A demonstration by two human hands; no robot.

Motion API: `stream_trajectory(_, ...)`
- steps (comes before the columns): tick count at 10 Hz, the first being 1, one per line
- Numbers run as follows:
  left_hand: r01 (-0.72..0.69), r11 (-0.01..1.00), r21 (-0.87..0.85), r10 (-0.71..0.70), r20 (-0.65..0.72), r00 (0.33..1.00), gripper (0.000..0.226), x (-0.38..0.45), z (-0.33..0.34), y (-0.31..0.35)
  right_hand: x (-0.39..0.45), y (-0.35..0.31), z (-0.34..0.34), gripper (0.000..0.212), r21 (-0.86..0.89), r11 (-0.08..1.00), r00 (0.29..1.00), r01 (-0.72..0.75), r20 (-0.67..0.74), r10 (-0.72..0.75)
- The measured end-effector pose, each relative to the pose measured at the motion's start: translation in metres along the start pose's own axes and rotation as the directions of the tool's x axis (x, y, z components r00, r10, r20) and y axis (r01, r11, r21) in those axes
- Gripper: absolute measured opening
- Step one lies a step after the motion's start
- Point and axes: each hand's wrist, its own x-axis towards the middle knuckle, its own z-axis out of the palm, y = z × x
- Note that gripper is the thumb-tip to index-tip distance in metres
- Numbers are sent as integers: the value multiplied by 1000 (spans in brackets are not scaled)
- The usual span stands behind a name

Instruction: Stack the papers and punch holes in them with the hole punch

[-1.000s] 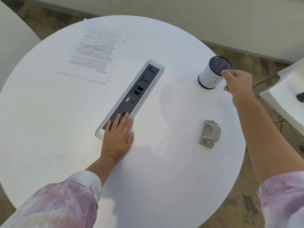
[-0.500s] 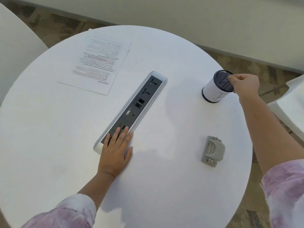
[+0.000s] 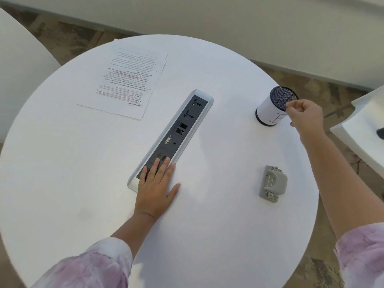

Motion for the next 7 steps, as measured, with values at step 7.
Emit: stream_trajectory(7, -256, 965, -50, 257, 35, 966, 66, -1, -44, -86, -278, 12, 124, 60, -511, 809, 921, 290, 379, -91)
